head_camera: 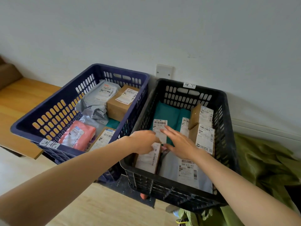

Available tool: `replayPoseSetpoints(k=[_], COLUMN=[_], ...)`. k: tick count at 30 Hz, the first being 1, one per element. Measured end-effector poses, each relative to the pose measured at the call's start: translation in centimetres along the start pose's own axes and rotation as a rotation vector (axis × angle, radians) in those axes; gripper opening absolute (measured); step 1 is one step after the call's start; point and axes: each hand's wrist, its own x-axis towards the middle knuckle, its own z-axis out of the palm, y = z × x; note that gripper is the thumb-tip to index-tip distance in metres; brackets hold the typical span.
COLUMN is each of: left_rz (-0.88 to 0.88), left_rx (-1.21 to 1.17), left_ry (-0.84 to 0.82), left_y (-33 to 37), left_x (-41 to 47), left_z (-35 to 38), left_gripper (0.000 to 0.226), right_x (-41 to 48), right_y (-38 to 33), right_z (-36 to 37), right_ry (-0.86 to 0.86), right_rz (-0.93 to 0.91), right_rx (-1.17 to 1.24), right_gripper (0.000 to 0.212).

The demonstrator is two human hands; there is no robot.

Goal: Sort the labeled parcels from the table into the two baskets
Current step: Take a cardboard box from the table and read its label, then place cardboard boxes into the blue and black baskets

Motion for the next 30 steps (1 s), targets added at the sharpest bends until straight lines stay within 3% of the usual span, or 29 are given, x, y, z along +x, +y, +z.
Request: replayPoseSetpoints(k=[3,6,15,30], left_rz=[-0.032,-0.115,-0.366,-0.723], left_rx=[-0.042,-0.088,-0.262,-0.411], left_ry=[0.265,0.415,0.583,0.764], left_y=[-0.8,-2.7,-12.0,-36.9], left_x=[-0.8,-2.0,-10.2,-32.2], left_z=[-1.9,-3.3,-4.8,-0.8], left_gripper=[0.042,0.043,0.049,0.056], right_x=[1.6,3.2,10.5,28.3], right_y=[-0.4,-1.5,-11.2,-41.0], right_z=[-1.7,-3.0,-4.3,1.0], right_ry=[0.138,0.231,0.292,0.255], right_rz=[0.009,-0.006,-0.129,-0.353], right_rx=[0.154,0.198,0.205,0.279], right_gripper=[0.058,0.055,0.052,0.048])
